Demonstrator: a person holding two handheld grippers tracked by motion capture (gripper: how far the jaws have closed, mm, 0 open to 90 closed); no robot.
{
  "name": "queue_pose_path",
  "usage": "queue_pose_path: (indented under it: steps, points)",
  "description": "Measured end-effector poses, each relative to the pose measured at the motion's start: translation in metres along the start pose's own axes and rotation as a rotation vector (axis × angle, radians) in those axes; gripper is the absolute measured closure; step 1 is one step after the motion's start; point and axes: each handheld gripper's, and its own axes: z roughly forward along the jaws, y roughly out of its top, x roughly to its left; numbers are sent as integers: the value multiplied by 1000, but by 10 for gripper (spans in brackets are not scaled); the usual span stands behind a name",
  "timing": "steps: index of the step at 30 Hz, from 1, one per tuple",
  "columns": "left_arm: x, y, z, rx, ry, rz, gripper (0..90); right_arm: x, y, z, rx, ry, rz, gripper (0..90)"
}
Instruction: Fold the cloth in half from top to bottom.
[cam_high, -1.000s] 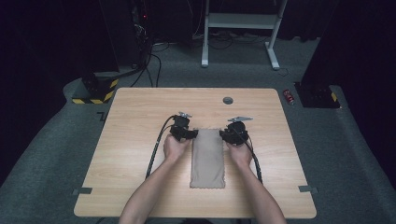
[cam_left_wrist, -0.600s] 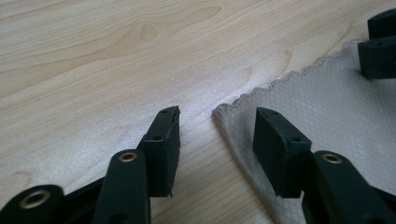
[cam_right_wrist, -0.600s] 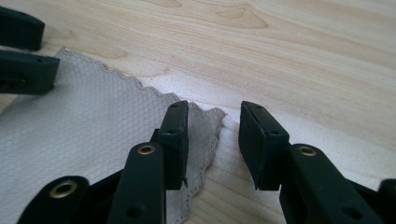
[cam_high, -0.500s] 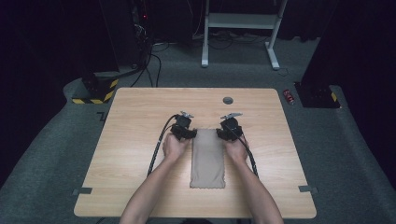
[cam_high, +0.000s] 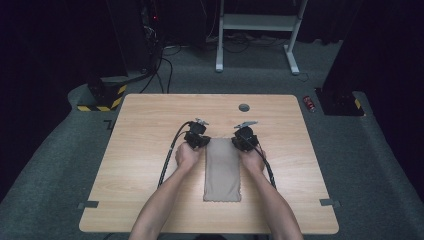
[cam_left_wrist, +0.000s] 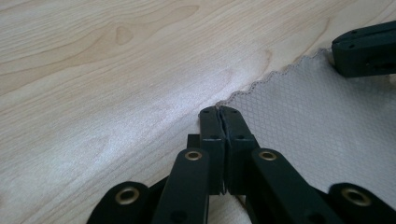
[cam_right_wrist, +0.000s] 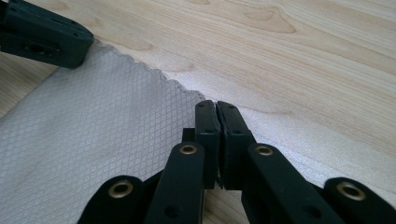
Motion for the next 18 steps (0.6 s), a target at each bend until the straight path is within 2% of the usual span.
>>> queue_pose_path:
  steps: [5,10,13,14,15,18]
  points:
    - [4,-1,0,-5,-28,-12,895,-6,-1,-2,-8,31,37,882]
    - [2,1,-4,-21,-37,-5,896,-7,2,-11,-33,34,29,883]
    - [4,5,-14,-67,-62,-3,896,-9,4,-19,-52,34,25,883]
    - [4,5,-14,-67,-62,-3,896,-9,4,-19,-52,34,25,883]
    - [5,6,-16,-82,-66,-15,896,-10,4,-21,-58,40,38,884]
    - [5,8,-17,-62,-51,10,896,-10,5,-21,-68,44,39,884]
